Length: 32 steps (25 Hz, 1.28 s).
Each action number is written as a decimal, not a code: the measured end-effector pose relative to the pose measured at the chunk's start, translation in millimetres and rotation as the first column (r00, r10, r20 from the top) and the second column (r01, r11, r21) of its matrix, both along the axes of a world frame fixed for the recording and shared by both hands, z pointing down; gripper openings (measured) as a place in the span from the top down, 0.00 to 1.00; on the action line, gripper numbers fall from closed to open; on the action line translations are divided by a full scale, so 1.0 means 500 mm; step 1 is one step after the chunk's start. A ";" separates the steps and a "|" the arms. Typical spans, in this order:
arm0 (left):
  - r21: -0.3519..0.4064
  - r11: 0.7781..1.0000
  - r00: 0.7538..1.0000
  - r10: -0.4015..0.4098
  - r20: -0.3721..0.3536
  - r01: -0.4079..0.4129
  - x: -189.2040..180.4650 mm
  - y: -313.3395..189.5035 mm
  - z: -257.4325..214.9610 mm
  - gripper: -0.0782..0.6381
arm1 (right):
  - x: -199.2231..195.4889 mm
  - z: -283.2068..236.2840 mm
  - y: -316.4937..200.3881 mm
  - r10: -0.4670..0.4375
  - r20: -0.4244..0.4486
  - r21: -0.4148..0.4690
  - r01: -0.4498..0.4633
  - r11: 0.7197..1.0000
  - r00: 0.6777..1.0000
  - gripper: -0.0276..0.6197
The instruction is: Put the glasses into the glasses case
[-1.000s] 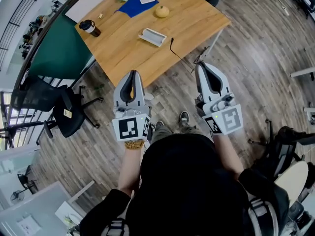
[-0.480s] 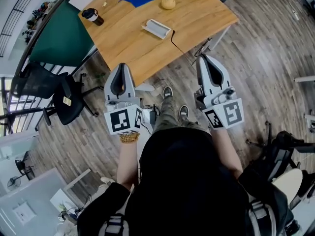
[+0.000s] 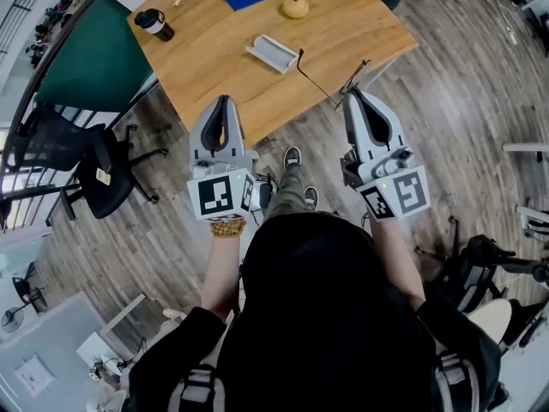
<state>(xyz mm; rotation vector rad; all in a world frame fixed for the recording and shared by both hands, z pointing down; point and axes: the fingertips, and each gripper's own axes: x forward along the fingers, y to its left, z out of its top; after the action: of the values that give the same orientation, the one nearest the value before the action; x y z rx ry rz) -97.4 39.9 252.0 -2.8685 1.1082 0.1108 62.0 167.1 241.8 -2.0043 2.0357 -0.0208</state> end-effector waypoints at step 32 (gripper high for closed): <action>-0.029 0.997 0.997 -0.066 0.046 0.068 0.157 -0.301 0.038 0.85 | 0.233 0.062 -0.343 -0.068 0.024 -0.101 0.070 0.992 0.997 0.93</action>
<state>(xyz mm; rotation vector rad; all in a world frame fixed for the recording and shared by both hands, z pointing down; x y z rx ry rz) -18.8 -110.7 271.0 -2.8415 1.2067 0.0256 178.3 -4.4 272.7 -1.9824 2.1302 -0.1623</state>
